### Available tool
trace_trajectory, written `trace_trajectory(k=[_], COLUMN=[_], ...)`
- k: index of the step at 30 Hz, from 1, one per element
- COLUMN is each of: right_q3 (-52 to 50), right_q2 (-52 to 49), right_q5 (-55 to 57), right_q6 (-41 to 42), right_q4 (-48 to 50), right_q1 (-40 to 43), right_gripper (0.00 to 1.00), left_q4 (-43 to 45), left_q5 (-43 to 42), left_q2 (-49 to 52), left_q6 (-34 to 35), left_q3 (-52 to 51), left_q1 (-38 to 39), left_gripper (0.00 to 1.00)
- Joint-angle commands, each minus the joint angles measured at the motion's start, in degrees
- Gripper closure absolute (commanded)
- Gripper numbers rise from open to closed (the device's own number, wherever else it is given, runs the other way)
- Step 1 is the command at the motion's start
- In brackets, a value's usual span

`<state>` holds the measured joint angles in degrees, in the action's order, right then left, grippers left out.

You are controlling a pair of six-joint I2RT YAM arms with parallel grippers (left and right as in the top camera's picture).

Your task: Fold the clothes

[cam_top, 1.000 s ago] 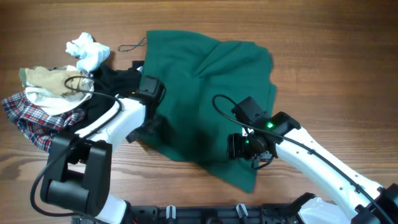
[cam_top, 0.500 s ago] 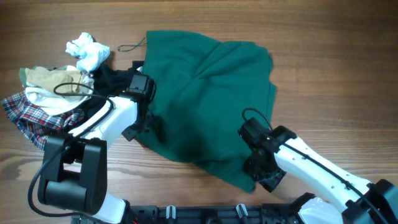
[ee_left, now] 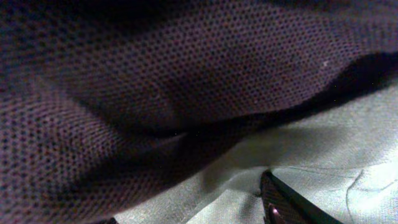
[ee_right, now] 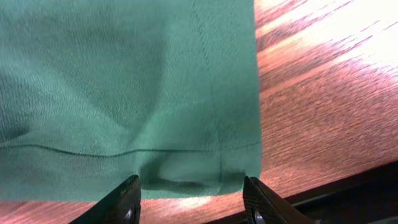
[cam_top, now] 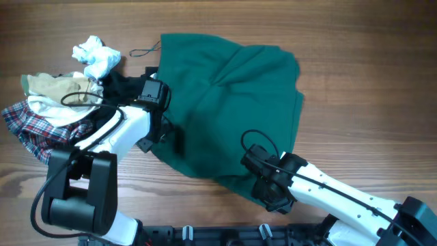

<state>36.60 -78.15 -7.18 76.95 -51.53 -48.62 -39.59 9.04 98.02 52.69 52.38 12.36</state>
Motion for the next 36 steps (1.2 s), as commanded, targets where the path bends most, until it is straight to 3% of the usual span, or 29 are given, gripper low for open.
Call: trace_trajectory(k=[1, 4, 10, 13, 14, 15, 16, 17, 19, 23, 25, 29, 33, 36], right_q3=[-0.7, -0.7, -2.7, -4.9, -5.1, -5.1, -5.1, -5.1, -5.1, -3.7, -1.0, 9.0, 21.3, 24.6], right_q2=[-1.7, -4.2, -4.6, -4.6, -4.6, -4.6, -4.6, -4.6, -4.6, -3.7, -2.0, 3.8, 8.1, 10.9], right_q5=[3.8, 4.4, 2.2, 0.7, 0.8, 0.7, 0.8, 0.8, 0.8, 2.2, 2.1, 2.1, 2.3, 2.2], right_q6=[3.0, 7.1, 7.0, 5.5, 4.9, 3.3, 0.5, -2.1, -5.3, -7.6, -12.5, -26.1, -36.5, -41.1], right_q4=[-0.1, -0.3, 2.5, 6.1, 6.1, 6.8, 8.3, 9.3, 10.0, 9.9, 8.2, 2.5, -8.1, -11.7], right_q1=[-0.4, -0.4, -0.5, -0.5, -0.5, -0.5, -0.5, -0.5, -0.5, 2.0, 5.0, 16.0, 29.4, 37.6], right_gripper=[0.49, 0.51, 0.48, 0.57, 0.72, 0.77, 0.85, 0.93, 0.96, 0.96, 0.96, 0.96, 0.96, 0.96], left_q4=[0.2, 0.2, 0.2, 0.2, 0.2, 0.2, 0.2, -0.1, -0.3, -0.5, 0.0, -1.6, -5.1, -5.2], left_q5=[-0.9, -0.9, -0.9, -0.9, -0.9, -0.9, -0.9, -0.9, -0.9, -1.1, -2.2, -5.4, -5.1, -5.1], left_q2=[0.6, 0.6, 0.6, 0.6, 0.6, 0.6, 0.6, 0.6, 0.6, 0.6, 0.5, -0.7, -7.4, -14.5], left_q6=[0.7, 0.7, 0.7, 0.7, 0.7, 0.7, 0.7, 0.7, 0.5, 0.0, -3.5, -13.8, -18.1, -19.3], left_q3=[-0.5, -0.5, -0.5, -0.5, -0.5, -0.5, -0.5, -0.5, -0.5, -0.5, -0.5, 2.8, 7.6, 8.4], left_q1=[-0.3, -0.3, -0.3, -0.3, -0.3, -0.3, -0.3, -0.3, -0.3, -0.3, -0.3, -0.3, -0.3, -0.3], left_gripper=[0.34, 0.34, 0.34, 0.35, 0.35, 0.37, 0.47, 0.64, 0.96, 0.96, 0.96, 0.96, 0.96, 0.96])
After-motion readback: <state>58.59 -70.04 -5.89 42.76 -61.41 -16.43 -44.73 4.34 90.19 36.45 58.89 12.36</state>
